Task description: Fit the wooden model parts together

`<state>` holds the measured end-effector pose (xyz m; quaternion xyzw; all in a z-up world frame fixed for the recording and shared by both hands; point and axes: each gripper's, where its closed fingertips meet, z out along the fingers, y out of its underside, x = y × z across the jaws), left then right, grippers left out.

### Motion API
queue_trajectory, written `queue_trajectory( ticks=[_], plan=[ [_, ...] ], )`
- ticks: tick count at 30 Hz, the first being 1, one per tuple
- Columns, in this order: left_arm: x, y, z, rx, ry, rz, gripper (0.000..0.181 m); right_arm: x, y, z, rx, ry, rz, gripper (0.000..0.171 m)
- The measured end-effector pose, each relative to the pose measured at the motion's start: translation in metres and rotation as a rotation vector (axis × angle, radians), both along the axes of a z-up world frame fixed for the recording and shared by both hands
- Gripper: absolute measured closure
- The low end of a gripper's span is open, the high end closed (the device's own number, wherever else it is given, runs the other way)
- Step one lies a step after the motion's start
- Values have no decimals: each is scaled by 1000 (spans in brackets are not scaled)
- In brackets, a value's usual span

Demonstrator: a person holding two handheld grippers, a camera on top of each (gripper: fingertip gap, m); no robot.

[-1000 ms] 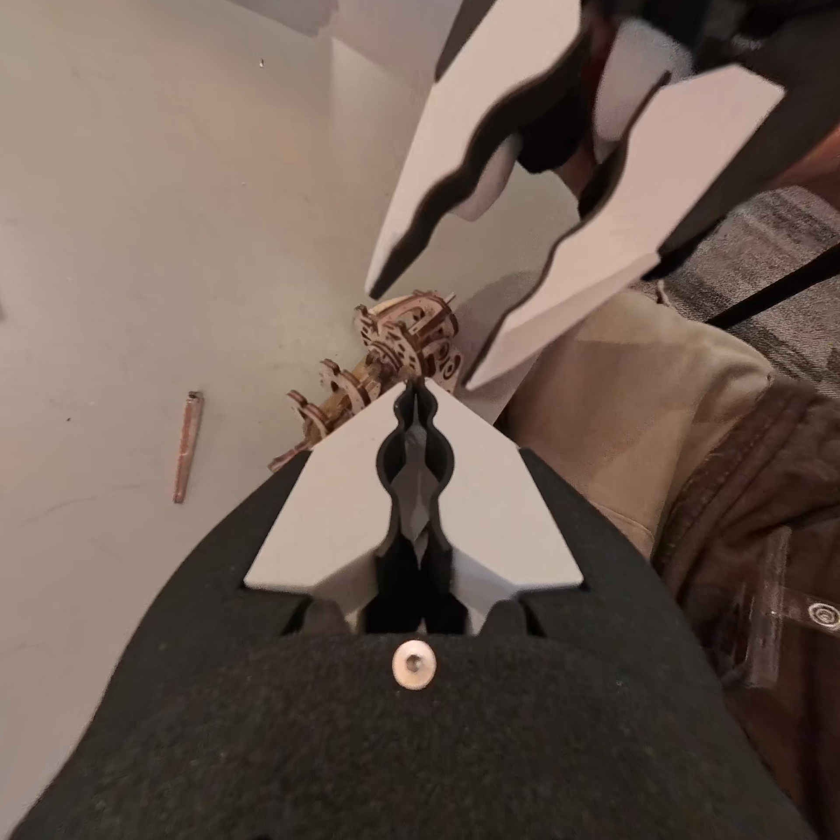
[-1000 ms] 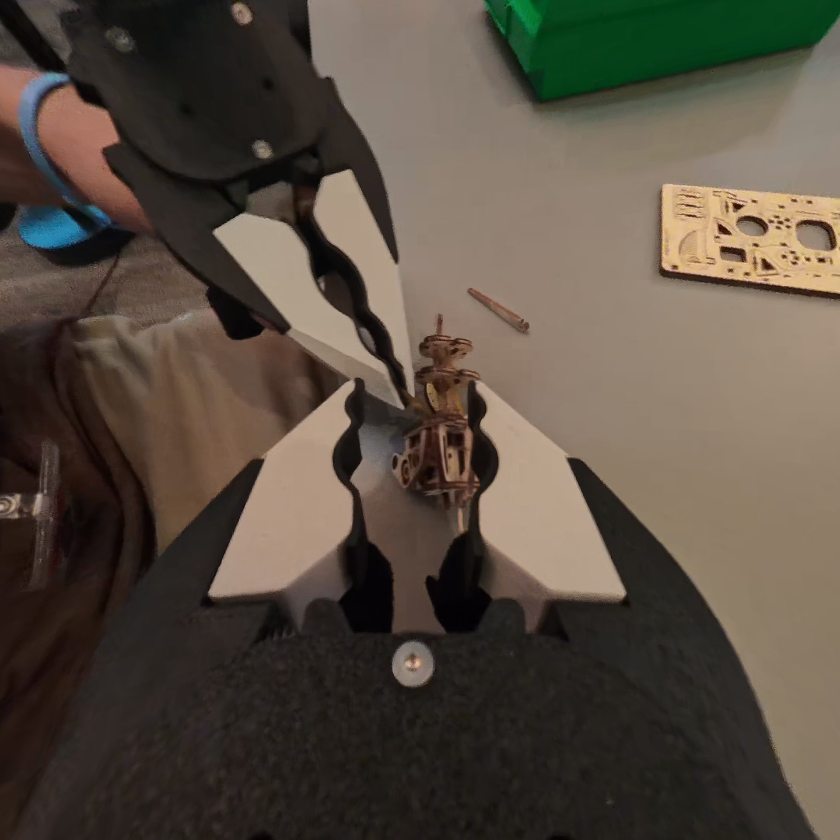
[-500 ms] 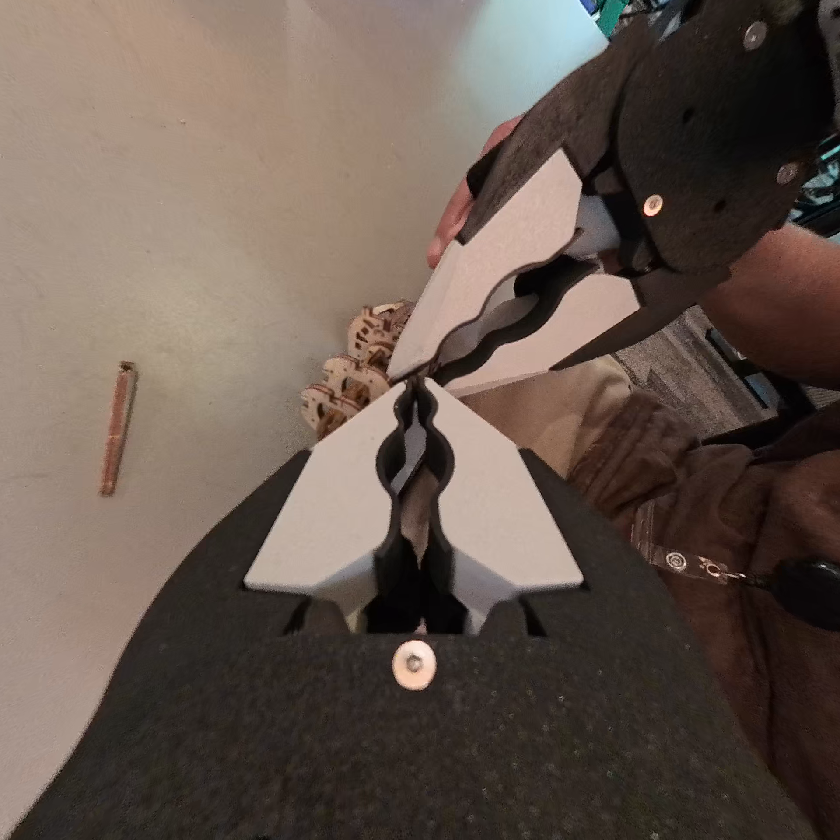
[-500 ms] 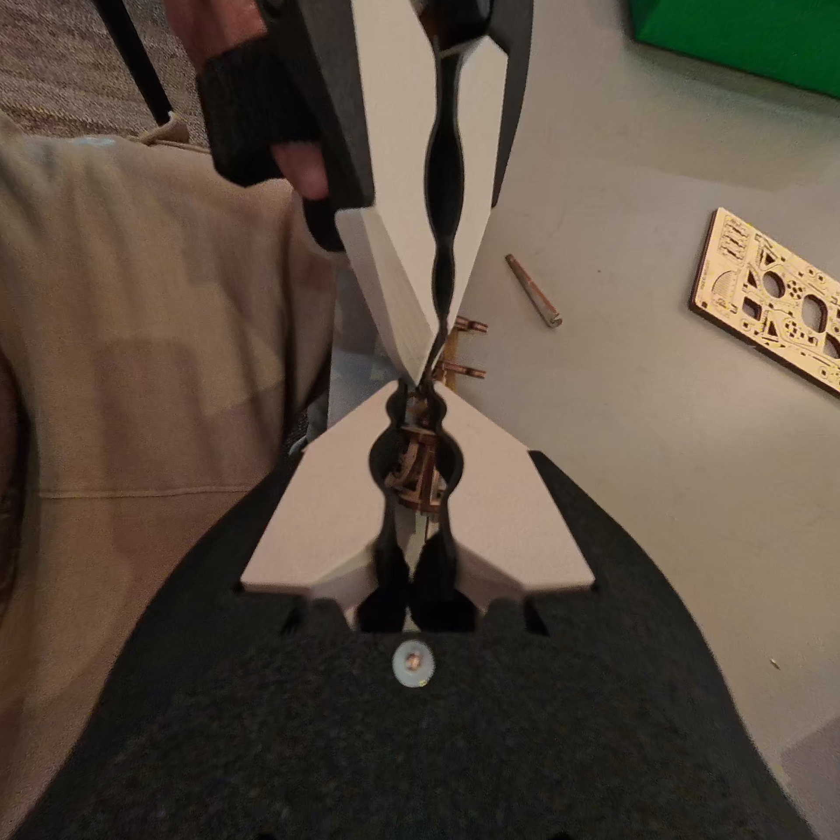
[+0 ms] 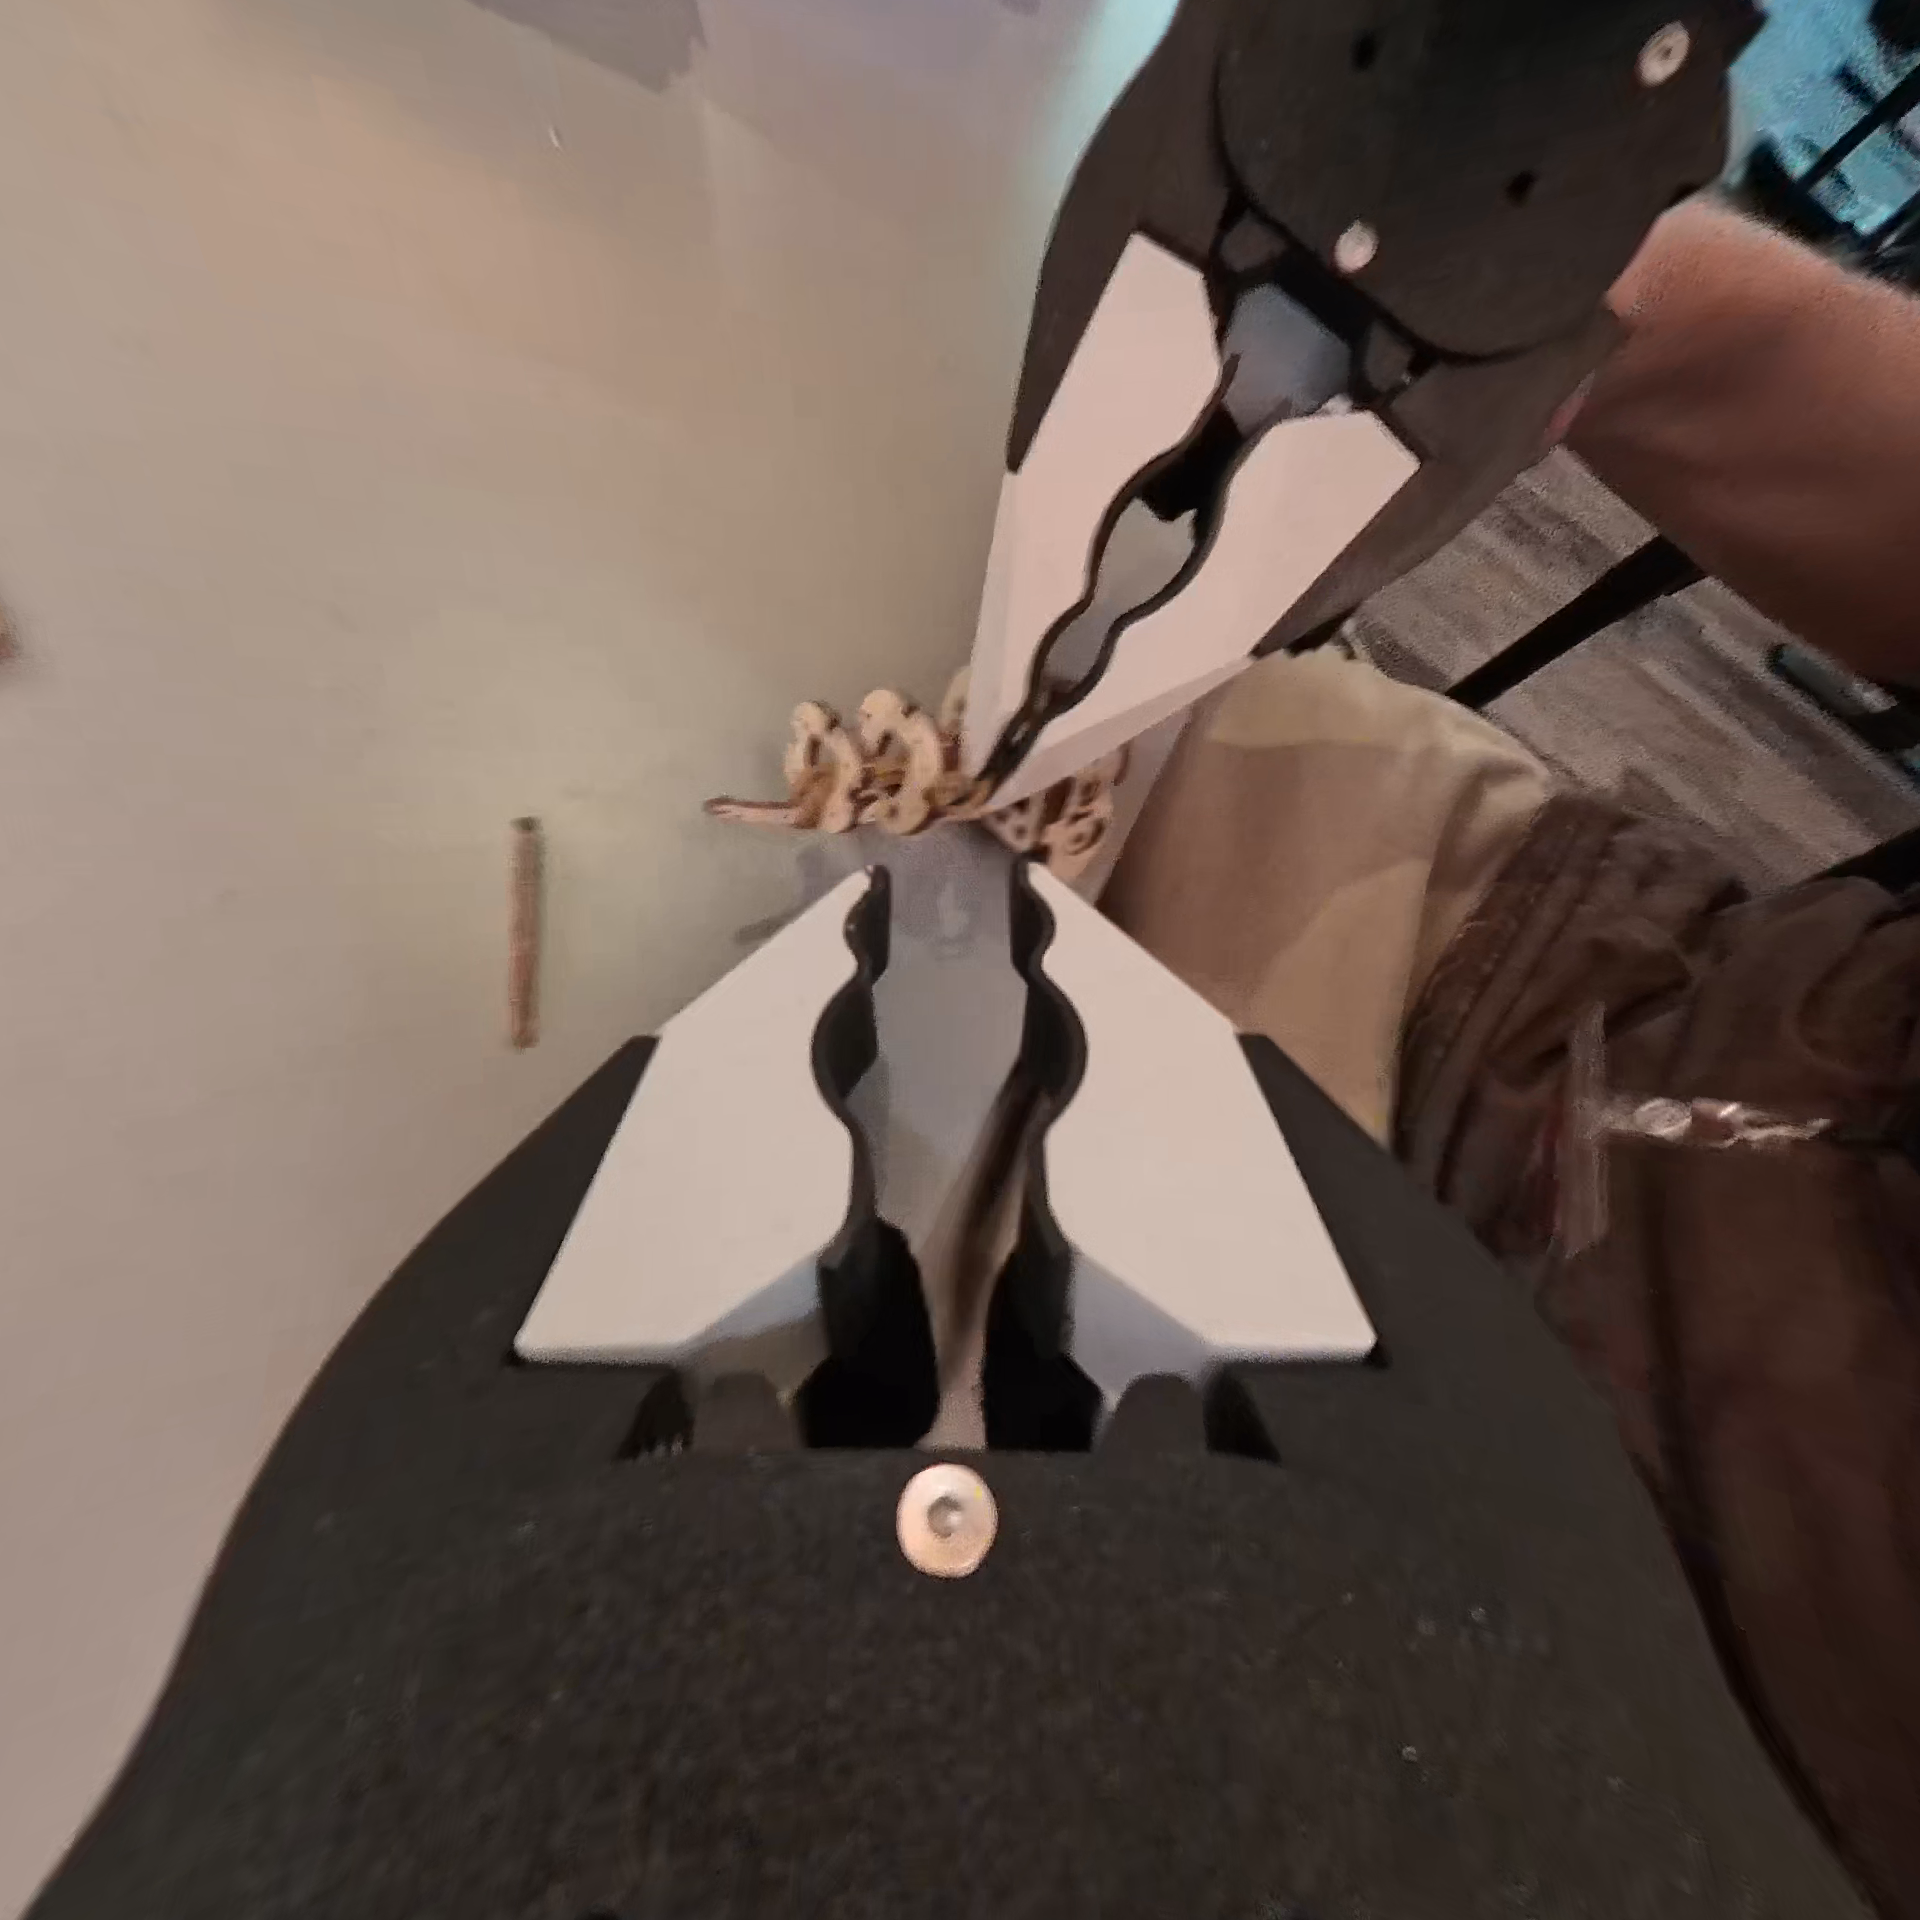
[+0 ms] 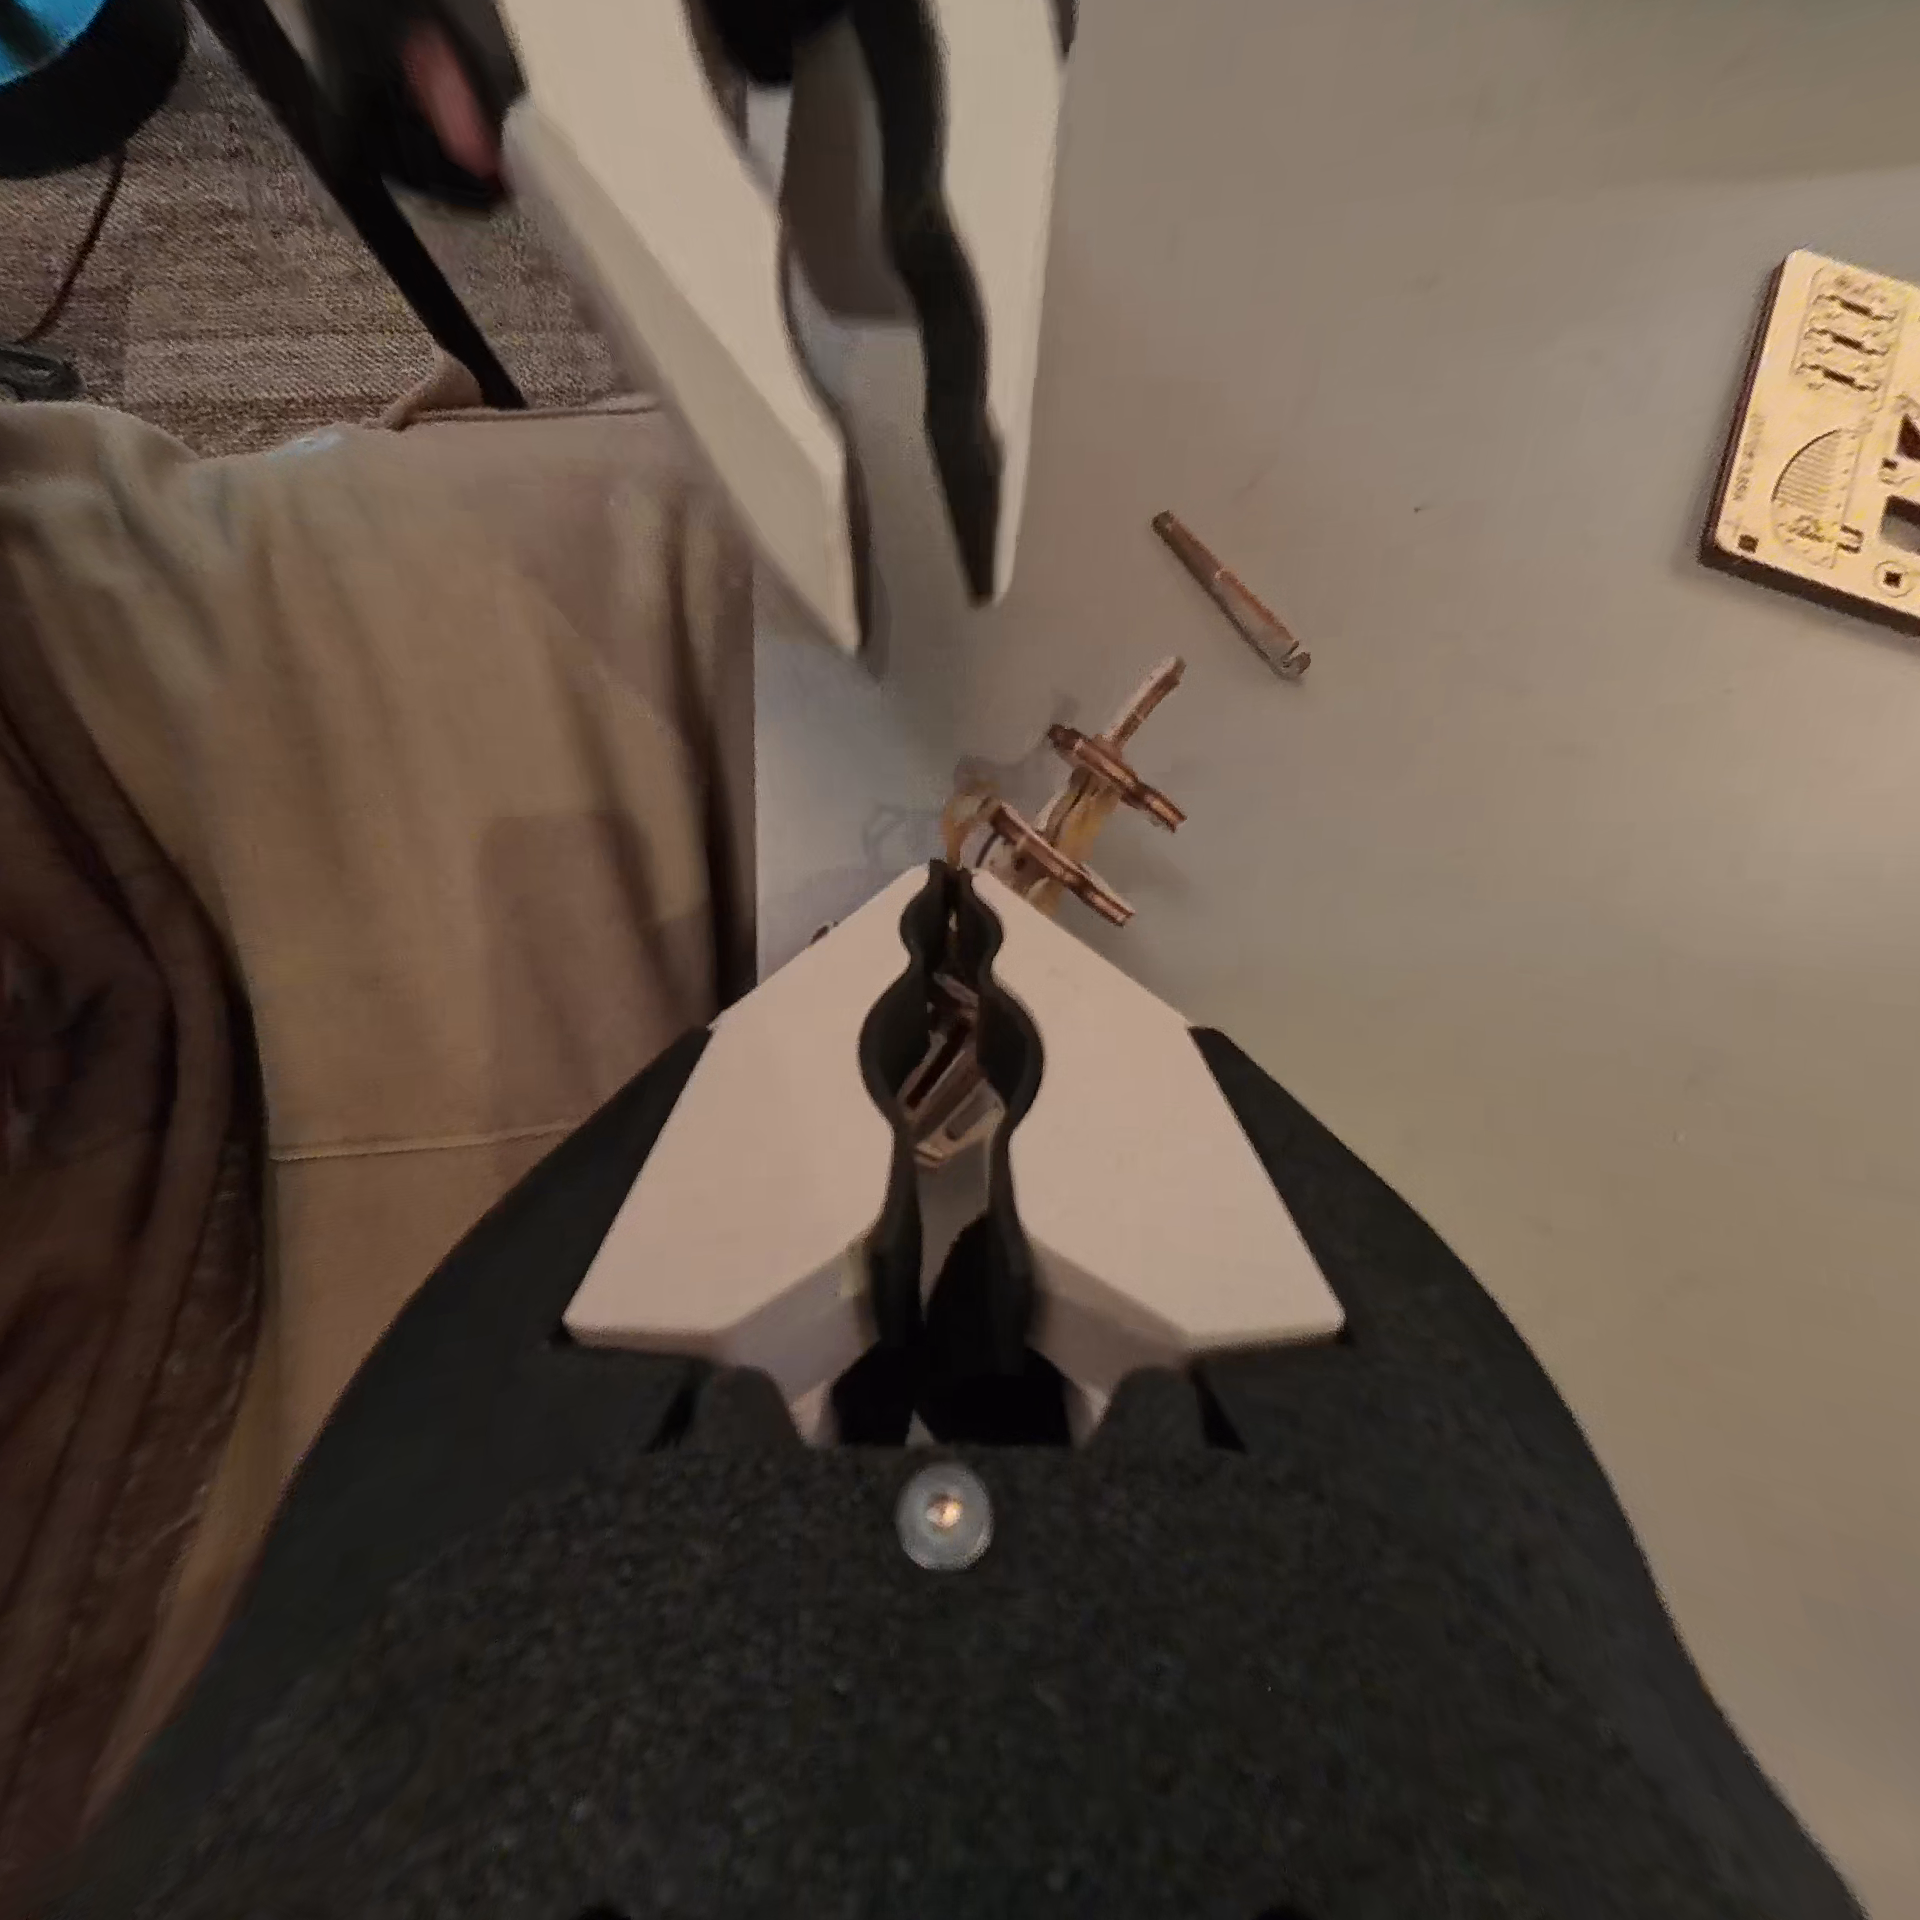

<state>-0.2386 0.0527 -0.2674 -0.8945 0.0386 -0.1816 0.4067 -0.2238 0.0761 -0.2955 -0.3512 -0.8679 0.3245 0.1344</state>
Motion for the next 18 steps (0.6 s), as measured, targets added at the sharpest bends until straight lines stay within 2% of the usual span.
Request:
queue_trajectory(
  ticks=[5,8,14,16,18],
  plan=[
    [-77,-5,-20,-70,201,60,159,0,1,-2,-1,-34,22,171],
    [-86,-4,-34,-123,198,24,157,2,5,-6,-1,-55,23,171],
    [-86,5,-61,-202,344,-20,159,4,4,-5,-47,-57,44,171],
    [-81,11,-60,-168,351,-21,178,6,4,-4,-53,-68,62,171],
    [-82,13,-60,-164,405,-31,179,6,6,-4,-56,-80,79,171]
  ],
)
